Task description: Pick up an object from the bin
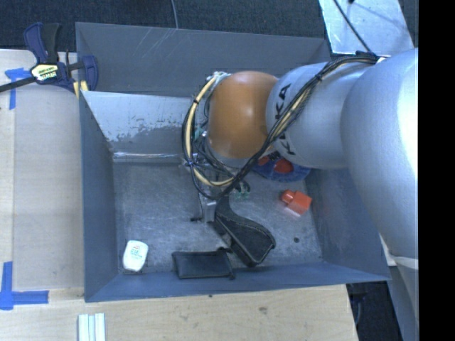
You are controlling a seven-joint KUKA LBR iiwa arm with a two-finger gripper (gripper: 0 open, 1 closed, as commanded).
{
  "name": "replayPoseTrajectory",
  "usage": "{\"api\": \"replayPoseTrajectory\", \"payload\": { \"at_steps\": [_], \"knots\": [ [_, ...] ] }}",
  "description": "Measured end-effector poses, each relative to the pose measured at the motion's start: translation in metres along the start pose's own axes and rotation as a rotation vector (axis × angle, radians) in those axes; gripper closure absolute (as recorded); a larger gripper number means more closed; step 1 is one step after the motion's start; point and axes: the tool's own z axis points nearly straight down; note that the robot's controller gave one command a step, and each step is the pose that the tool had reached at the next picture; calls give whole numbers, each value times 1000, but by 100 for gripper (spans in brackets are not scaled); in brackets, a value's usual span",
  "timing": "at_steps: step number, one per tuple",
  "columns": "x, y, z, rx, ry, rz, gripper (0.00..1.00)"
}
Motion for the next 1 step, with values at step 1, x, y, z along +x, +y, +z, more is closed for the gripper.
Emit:
{"api": "replayPoseTrajectory", "payload": {
  "at_steps": [1],
  "knots": [
    [79,-55,0,1,5,-102,0]
  ]
}}
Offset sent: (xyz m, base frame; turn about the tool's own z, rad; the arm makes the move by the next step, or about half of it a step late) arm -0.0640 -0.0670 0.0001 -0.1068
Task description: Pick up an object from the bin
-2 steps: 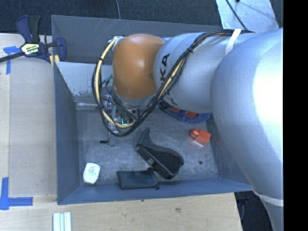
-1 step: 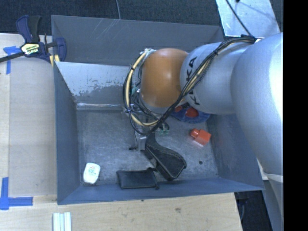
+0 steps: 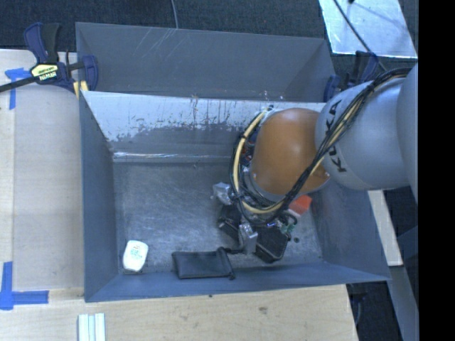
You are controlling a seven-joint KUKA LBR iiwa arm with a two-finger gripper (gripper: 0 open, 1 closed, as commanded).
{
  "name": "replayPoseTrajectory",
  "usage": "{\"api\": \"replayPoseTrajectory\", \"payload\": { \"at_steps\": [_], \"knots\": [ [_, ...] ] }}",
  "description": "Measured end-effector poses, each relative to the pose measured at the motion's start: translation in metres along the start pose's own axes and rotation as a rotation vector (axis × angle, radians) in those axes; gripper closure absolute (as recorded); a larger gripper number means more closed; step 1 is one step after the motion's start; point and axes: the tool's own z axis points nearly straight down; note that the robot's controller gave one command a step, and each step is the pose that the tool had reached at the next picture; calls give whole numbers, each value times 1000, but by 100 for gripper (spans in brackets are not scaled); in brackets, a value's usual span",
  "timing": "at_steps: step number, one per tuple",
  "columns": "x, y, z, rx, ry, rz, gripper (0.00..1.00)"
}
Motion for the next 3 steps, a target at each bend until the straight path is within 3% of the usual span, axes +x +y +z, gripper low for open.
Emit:
{"api": "replayPoseTrajectory", "payload": {
  "at_steps": [1,2,3],
  "knots": [
    [-4,3,-1,-2,-5,-3,100],
    [8,10,-134,2,-14,-19,100],
    [-5,25,0,0,-3,-506,100]
  ]
}}
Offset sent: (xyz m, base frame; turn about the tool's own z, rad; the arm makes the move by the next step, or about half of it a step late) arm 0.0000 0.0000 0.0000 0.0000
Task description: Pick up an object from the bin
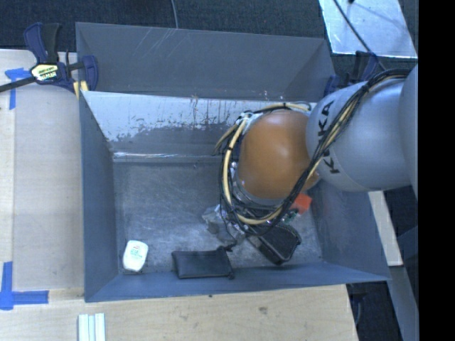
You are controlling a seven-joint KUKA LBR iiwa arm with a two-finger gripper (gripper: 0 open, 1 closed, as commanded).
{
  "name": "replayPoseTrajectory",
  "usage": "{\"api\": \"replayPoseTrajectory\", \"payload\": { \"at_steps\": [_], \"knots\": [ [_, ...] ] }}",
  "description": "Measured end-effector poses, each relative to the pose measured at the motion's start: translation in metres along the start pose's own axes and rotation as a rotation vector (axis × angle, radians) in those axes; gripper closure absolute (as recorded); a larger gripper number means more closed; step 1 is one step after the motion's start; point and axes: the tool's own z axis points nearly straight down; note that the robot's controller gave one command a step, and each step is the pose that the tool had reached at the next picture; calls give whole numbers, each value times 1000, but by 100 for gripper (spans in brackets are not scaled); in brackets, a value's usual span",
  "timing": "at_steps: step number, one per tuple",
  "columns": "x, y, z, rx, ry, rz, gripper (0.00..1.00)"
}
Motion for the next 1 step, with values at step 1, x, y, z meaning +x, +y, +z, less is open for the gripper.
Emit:
{"api": "replayPoseTrajectory", "payload": {
  "at_steps": [1],
  "knots": [
    [0,0,-1,0,0,3,0]
  ]
}}
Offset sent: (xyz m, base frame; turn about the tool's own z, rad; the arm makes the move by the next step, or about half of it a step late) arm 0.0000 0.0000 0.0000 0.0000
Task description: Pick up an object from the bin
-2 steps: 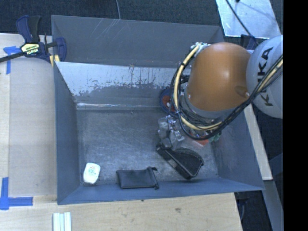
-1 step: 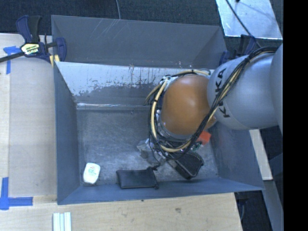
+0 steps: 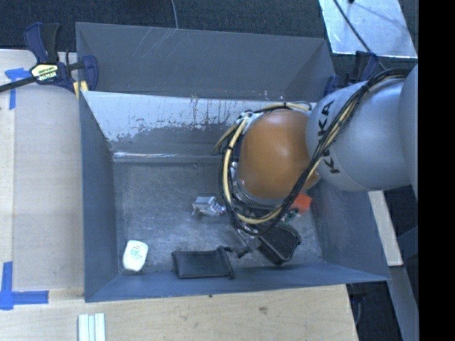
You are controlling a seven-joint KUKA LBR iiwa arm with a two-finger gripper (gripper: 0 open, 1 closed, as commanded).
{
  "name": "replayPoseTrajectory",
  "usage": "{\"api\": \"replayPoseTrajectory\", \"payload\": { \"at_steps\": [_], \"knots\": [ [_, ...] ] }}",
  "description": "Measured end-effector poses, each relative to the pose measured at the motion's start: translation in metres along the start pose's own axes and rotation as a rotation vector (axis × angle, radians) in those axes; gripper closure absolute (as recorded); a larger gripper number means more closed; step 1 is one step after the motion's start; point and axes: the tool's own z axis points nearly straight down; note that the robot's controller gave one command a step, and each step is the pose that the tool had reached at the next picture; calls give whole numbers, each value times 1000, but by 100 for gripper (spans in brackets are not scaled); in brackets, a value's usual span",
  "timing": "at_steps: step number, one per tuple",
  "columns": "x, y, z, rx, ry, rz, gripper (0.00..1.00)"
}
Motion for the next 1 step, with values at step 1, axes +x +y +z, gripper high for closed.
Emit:
{"api": "replayPoseTrajectory", "payload": {
  "at_steps": [1],
  "knots": [
    [12,49,0,0,-1,-322,0]
  ]
}}
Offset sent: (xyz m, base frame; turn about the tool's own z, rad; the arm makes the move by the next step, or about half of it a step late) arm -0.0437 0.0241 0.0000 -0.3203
